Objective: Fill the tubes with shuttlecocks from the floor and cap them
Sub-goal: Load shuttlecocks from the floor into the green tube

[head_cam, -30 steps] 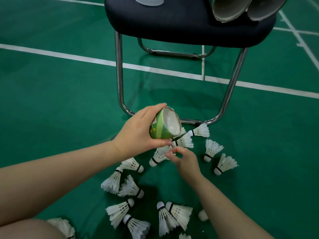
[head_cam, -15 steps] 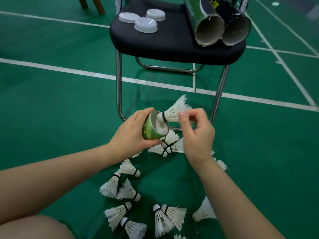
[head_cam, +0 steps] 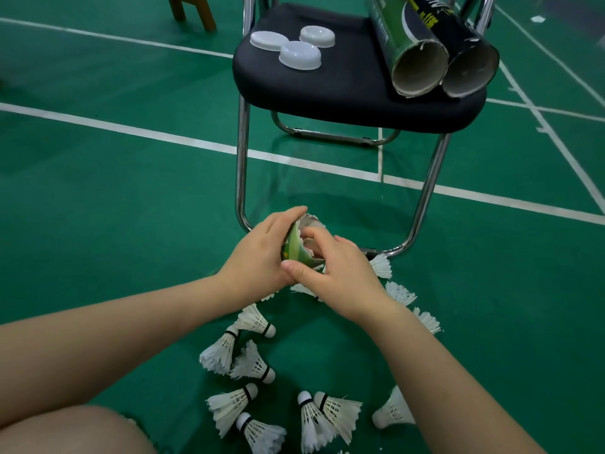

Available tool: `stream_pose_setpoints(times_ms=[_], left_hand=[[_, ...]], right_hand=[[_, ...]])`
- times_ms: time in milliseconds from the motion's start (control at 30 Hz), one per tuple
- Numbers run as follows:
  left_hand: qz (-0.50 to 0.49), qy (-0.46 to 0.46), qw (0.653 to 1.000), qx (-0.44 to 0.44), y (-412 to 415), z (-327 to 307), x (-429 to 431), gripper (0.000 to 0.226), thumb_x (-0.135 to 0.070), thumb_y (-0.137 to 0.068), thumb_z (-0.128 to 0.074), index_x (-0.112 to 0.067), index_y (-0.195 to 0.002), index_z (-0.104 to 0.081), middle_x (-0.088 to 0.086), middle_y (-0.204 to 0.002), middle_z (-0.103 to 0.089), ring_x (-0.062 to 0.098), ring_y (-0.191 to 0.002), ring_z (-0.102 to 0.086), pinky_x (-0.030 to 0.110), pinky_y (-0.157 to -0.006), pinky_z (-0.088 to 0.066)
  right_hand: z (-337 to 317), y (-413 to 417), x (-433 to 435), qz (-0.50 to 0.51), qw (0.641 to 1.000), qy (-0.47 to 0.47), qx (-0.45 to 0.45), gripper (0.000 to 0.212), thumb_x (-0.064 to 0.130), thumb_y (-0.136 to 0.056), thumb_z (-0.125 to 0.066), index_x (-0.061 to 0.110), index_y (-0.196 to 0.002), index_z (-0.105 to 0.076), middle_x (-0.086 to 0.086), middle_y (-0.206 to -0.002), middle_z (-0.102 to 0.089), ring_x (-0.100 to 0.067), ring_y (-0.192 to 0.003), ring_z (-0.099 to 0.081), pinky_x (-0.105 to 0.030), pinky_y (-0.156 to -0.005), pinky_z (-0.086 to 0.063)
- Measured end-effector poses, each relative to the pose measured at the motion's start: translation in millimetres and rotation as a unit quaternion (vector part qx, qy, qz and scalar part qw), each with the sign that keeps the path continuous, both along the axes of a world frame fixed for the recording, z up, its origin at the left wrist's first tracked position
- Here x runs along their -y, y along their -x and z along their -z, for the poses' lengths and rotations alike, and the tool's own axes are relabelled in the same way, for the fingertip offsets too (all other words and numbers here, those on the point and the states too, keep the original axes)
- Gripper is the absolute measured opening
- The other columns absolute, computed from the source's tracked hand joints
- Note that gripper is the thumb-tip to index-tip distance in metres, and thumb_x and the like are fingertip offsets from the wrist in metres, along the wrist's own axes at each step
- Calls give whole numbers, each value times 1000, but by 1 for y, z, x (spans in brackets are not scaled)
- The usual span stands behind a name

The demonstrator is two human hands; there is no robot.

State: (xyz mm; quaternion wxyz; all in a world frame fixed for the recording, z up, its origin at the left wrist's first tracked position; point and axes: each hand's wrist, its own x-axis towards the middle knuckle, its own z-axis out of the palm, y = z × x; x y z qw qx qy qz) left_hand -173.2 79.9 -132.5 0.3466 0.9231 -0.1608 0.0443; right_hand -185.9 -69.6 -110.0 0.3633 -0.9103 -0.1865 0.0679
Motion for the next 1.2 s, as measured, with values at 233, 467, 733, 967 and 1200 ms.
stream_pose_setpoints(times_ms=[233,467,733,967,1200], left_hand=[[-3,7,1000,13,-2,1,-4,78,-9,-71,-71,-14,-138,-33,9,-131,-46,24,-115,-48,27,-90,-35],[-1,12,1000,10,-1,2,-4,76,-5,-68,-70,-11,-136,-35,10,-129,-48,23,-114,-48,24,-89,-35],[-18,36,999,1,-3,-3,-9,76,-11,-68,-70,-13,-136,-37,6,-128,-48,7,-107,-42,17,-88,-31],[-60,62,996,28,-8,-11,-20,74,-11,-68,-71,-14,-134,-39,4,-127,-50,5,-106,-43,6,-87,-26],[-112,70,991,35,-9,-20,-38,76,-10,-67,-71,-14,-135,-38,5,-128,-50,17,-114,-47,7,-86,-26]], right_hand=[[-11,-9,-6,-49,994,32,-94,39,63,-78,-55,34,-103,-49,15,-91,-60,-11,-88,-56,-26,-70,-44],[-25,-16,-13,-113,987,23,-112,62,53,-86,-52,21,-137,-37,6,-135,-38,-8,-124,-34,-18,-90,-29],[-25,-28,-23,-107,985,30,-134,62,55,-83,-55,23,-134,-39,8,-129,-37,-7,-111,-42,-20,-89,-35],[-33,-35,-42,-88,991,90,-49,58,59,-83,-49,18,-123,-46,3,-127,-47,-16,-106,-51,-36,-90,-46],[-38,-42,-60,-80,992,96,8,41,67,-72,-56,27,-76,-50,8,-79,-53,-24,-84,-52,-30,-63,-36]])
